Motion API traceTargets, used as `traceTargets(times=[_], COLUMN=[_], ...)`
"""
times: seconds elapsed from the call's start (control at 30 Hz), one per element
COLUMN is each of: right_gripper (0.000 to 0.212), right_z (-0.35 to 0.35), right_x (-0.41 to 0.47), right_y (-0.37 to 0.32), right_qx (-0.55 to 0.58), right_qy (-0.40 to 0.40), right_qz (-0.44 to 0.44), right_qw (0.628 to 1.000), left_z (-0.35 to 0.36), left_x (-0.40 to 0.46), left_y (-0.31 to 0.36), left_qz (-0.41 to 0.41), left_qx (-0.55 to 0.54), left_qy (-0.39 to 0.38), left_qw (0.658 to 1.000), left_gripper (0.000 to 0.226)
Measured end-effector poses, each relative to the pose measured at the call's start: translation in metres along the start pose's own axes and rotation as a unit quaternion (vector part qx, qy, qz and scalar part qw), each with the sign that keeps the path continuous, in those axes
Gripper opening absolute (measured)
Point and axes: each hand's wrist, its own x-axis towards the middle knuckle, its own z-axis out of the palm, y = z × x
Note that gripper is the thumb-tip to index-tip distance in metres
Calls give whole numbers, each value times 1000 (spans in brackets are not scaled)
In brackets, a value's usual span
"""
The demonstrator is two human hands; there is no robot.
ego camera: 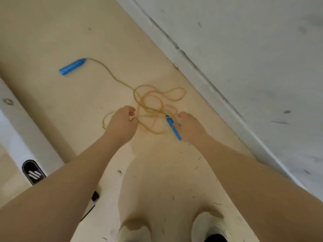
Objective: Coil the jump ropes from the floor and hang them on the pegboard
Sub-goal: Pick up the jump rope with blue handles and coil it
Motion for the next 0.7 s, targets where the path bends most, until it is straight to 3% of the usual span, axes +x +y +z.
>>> traceTargets(times=[0.13, 0.27, 0.37, 0.5, 0.57, 0.63, 0.7], right_gripper=[47, 21, 6, 14, 33, 49, 49], right_z=[32, 23, -18, -84, -115, -148, -178], right_x=[41, 48, 8, -90, -148, -207, -255], right_y=[-11, -23, -30, -47, -60, -76, -89], right_qx=[-30, -20, 91, 192, 220, 260, 292], right_qy=[44, 54, 44, 26, 12, -15, -39], right_qz=[6, -34, -79, -132, -163, -178, -184], right_qw=[999, 998, 992, 972, 962, 949, 938], left_z=[16, 8, -14, -50, -72, -99, -125], left_x=[33, 42, 15, -64, -107, -153, -194], left_y=[-26, -32, -10, 46, 75, 102, 122], left_qz=[-12, -22, -48, -51, -60, -62, -32], left_qx=[9, -2, -86, -281, -353, -368, -347], left_qy=[7, 18, 8, -67, -122, -170, -198], left_qw=[1000, 1000, 995, 956, 926, 912, 916], left_gripper=[38, 37, 35, 38, 37, 31, 25])
